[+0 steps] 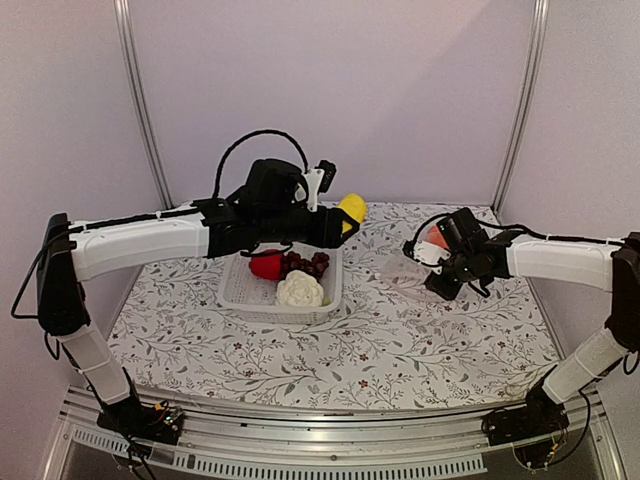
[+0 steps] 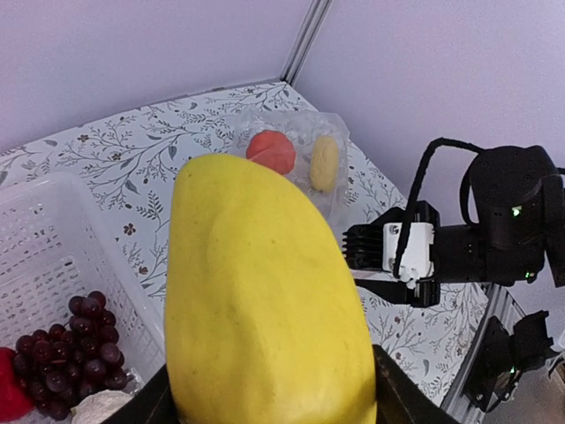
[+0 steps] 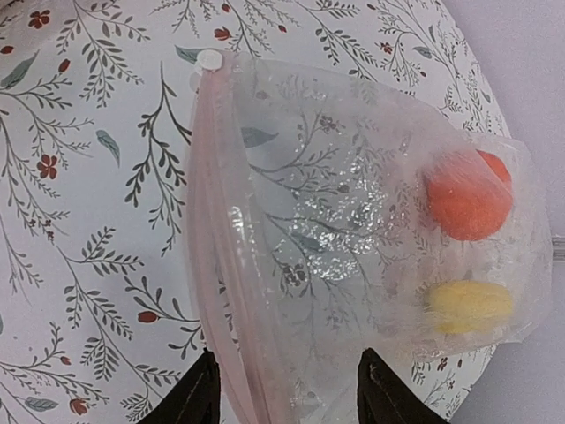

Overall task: Place the food in the zip-top bag and seal the zipper
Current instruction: Adjust the zipper food storage bag at the corner of the board.

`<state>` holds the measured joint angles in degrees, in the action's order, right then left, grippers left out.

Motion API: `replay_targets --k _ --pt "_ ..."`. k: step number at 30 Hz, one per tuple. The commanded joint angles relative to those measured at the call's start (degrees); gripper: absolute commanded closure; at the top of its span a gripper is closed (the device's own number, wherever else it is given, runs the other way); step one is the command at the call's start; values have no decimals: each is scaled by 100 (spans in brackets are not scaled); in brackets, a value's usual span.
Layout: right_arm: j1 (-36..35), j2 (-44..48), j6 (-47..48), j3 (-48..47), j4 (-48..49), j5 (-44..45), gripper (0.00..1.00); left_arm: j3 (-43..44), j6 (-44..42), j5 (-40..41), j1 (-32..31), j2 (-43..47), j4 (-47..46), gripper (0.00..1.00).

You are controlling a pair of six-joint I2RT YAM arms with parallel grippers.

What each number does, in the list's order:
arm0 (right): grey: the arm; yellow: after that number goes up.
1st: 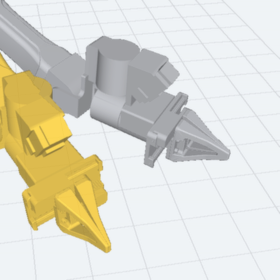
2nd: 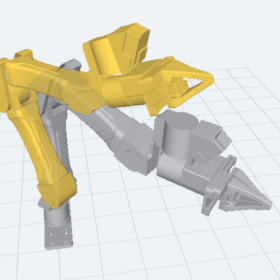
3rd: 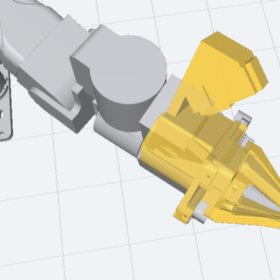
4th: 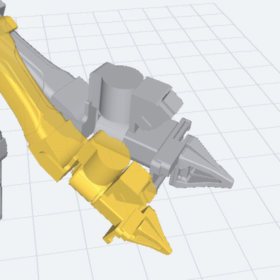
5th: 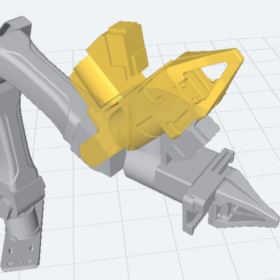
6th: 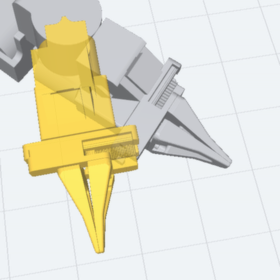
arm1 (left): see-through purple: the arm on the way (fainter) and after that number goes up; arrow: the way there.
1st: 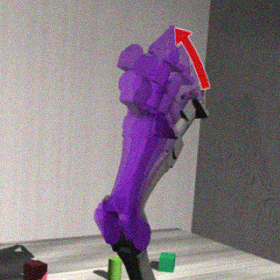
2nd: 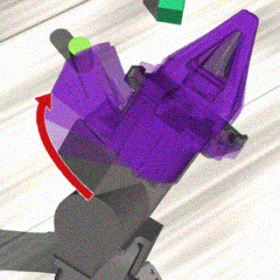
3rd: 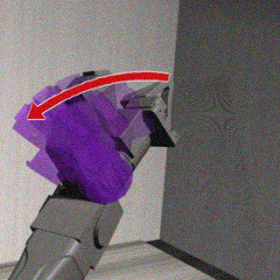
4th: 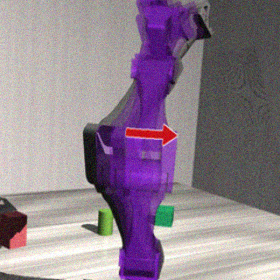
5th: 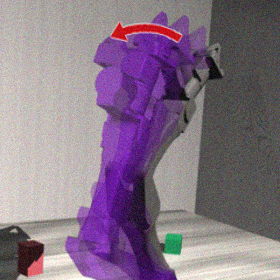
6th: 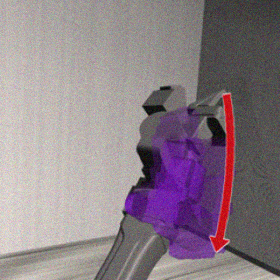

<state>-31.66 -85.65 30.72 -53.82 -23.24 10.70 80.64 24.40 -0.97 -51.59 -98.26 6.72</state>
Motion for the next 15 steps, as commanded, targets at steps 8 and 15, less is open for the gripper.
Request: replay_targets --k 8,15 --pt "-51 -410 189 22 784 1285 66 -106 47 71 -71 156 -103 54" --pt "67 -308 369 -706 639 1433 98 -225 78 80 -71 269 -111 54"
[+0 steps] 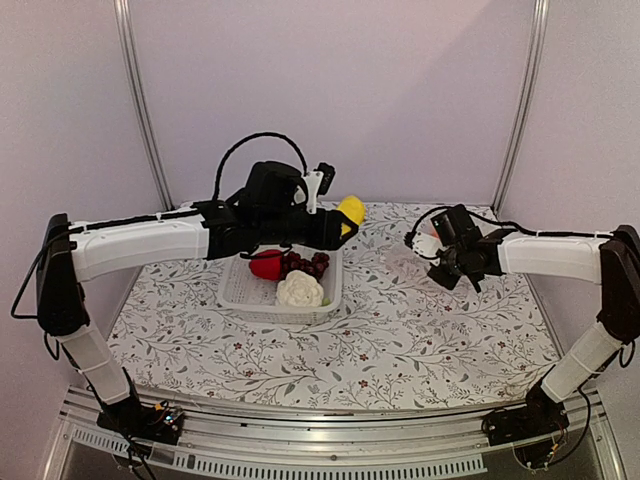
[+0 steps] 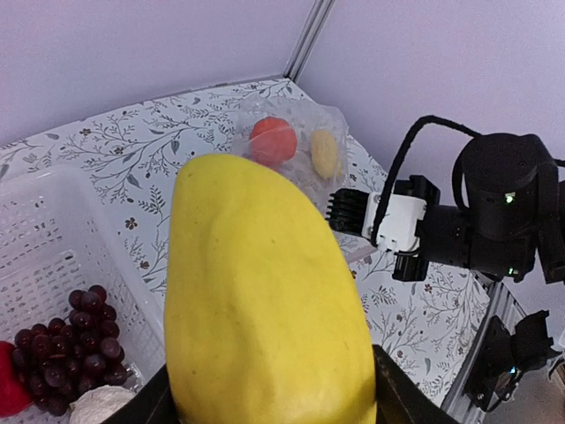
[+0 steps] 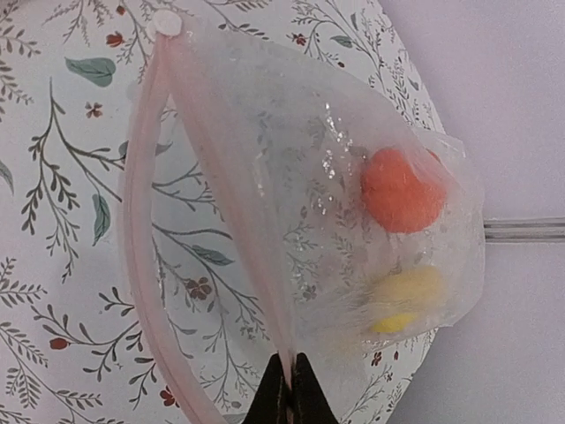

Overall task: Place the food in the zip-top bag and seal the zipper
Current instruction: Adjust the zipper food storage bag at the corner of the board, then place the fake fruit in the zipper food storage bag.

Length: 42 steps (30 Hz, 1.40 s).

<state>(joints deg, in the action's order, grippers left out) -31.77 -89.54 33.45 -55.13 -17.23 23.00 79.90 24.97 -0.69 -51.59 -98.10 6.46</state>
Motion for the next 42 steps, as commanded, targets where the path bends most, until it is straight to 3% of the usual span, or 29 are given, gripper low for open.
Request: replay_targets --k 1,9,22,25,42 --pt "121 115 99 -768 -84 148 100 -170 17 51 -77 278 -87 54" --pt "388 168 -310 -1842 -991 -732 100 -231 4 51 -81 272 -151 54" --pt "401 230 -505 -2950 -1585 -985 100 68 -46 170 -139 348 24 54" --pt "399 -63 -640 -3334 -2082 -1049 100 189 6 166 -177 328 39 55" --pt "400 -70 -1107 -3870 -2733 -2692 100 992 25 115 -589 231 506 56"
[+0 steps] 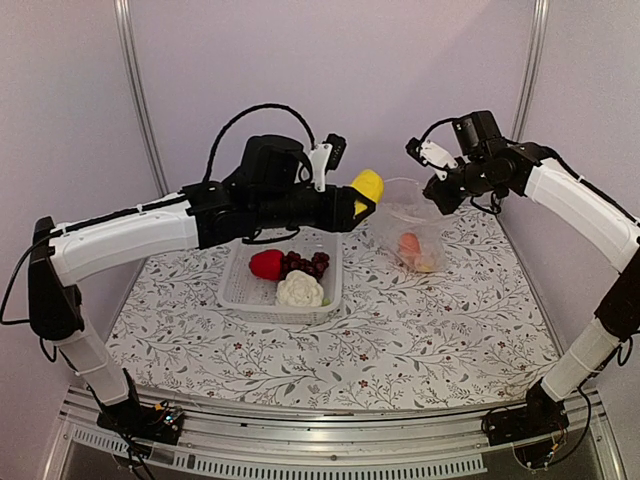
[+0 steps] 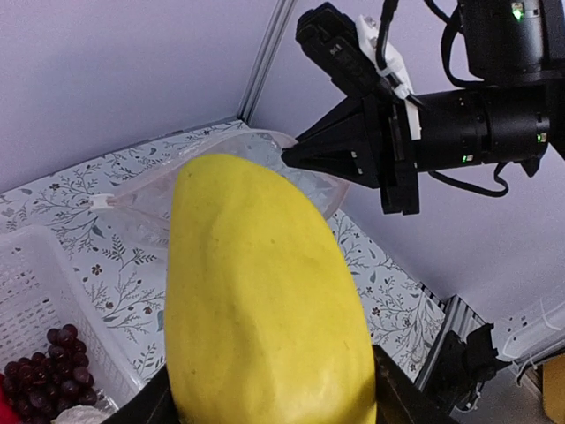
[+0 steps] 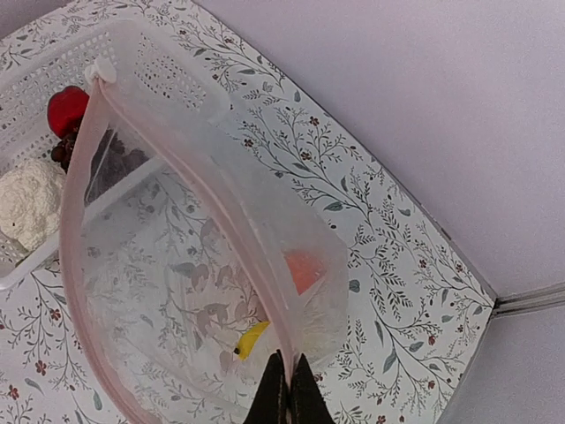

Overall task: Place the food in the zip-top bag and seal the zipper
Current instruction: Place the fake fruit in the zipper food storage bag.

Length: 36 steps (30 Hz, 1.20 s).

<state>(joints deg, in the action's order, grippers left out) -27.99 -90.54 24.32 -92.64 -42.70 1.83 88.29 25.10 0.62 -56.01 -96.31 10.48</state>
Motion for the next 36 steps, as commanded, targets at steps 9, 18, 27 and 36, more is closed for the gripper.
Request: replay_targets --k 9,18,27,36 --pt "13 35 -322 127 66 -1427 100 650 103 -570 -284 -739 205 56" --pt "-102 100 -287 571 404 -1552 100 1708 189 -637 -363 -1532 933 57" --pt "-110 455 -298 811 521 -1515 100 2498 693 -791 -249 -2144 1690 57" --pt "-110 811 -272 1092 605 -1600 100 2493 1825 -732 223 -2285 1744 54"
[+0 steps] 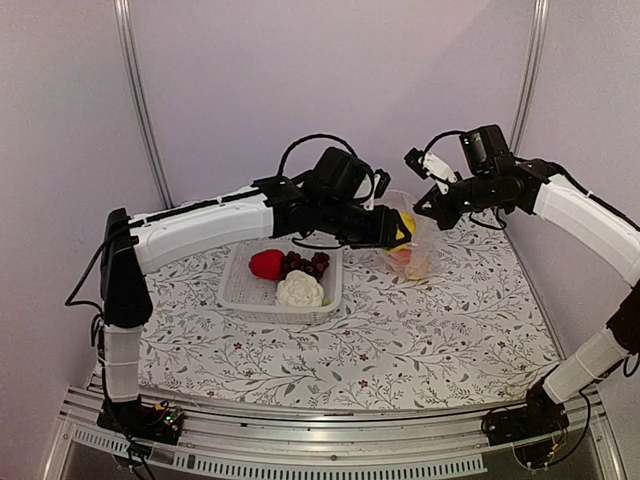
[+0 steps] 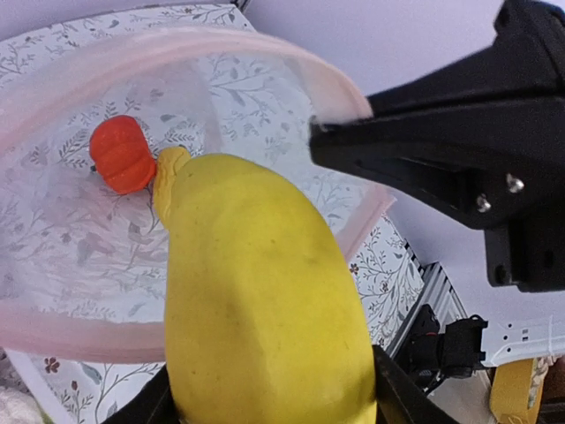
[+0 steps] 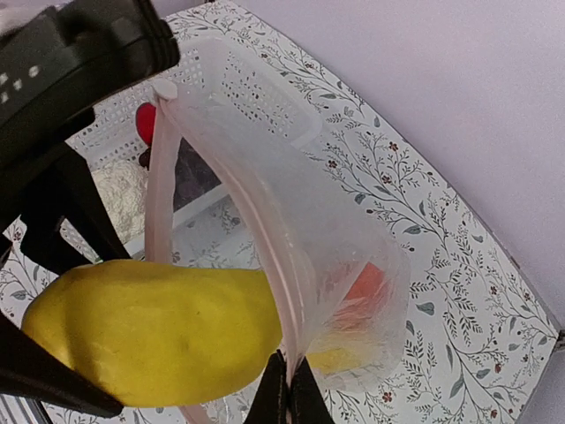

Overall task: Place the food in the zip-top bag and seal the zipper
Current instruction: Place the fake fruit in the zipper food storage bag, then adjust the zipper food storage bag at the corner of the board.

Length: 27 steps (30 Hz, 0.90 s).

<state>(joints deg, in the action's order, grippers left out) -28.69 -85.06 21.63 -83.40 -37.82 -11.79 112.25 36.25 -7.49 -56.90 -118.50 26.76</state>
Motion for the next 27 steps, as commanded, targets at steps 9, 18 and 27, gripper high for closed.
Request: replay_targets --k 9,18,27 --pt "-59 426 119 116 -52 -376 100 56 1676 165 608 -122 -594 41" --pt "-21 322 -67 -77 -83 -12 100 96 1734 453 591 -2 -1137 27" --pt "160 72 -163 -409 -157 244 100 -315 793 343 507 462 -1600 28"
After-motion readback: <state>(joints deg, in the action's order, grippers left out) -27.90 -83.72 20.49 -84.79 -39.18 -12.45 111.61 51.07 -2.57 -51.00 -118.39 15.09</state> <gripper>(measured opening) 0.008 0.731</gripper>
